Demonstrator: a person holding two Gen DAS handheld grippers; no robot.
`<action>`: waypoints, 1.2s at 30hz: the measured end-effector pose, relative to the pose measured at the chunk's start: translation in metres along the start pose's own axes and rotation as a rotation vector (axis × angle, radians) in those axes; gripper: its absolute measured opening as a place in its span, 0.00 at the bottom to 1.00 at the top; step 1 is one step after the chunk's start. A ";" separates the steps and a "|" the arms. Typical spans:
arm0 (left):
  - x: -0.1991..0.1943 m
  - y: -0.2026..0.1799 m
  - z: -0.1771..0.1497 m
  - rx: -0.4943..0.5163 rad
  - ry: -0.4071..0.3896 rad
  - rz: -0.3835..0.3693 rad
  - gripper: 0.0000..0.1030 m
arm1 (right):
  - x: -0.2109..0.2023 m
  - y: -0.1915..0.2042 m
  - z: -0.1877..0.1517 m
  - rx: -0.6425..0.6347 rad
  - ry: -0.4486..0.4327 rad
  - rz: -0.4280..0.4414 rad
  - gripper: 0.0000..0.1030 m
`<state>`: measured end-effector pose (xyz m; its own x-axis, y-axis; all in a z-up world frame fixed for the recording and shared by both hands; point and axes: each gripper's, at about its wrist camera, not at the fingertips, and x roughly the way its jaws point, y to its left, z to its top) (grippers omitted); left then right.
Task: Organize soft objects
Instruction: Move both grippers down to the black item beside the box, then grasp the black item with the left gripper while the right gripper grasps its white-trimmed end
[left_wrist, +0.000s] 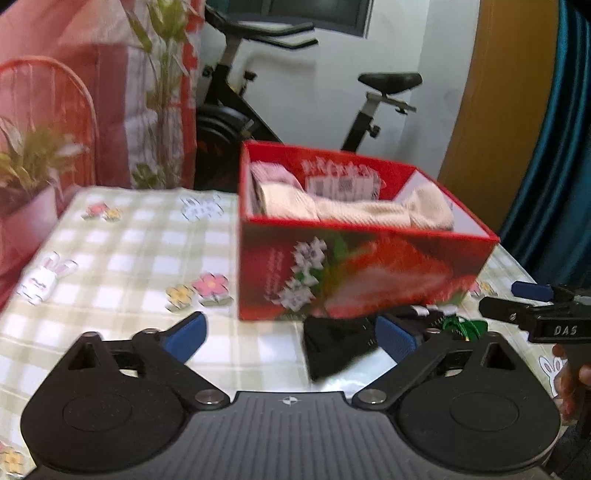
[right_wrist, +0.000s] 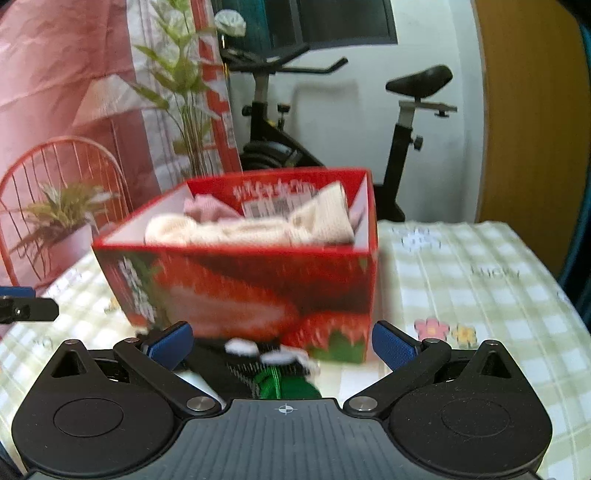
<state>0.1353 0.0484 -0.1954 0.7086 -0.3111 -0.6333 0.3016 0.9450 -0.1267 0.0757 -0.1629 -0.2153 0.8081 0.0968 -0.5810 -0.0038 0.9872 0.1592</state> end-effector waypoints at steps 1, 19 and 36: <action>0.005 -0.001 -0.002 -0.002 0.012 -0.011 0.83 | 0.003 -0.001 -0.004 0.002 0.016 0.006 0.96; 0.090 -0.012 -0.018 -0.053 0.175 -0.116 0.61 | 0.082 0.010 0.002 0.024 0.193 0.102 0.81; 0.083 -0.024 -0.005 -0.020 0.138 -0.148 0.22 | 0.082 0.018 0.008 0.027 0.205 0.161 0.19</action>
<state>0.1835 0.0006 -0.2488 0.5630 -0.4316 -0.7048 0.3828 0.8920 -0.2404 0.1465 -0.1381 -0.2540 0.6619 0.2787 -0.6959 -0.1046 0.9536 0.2824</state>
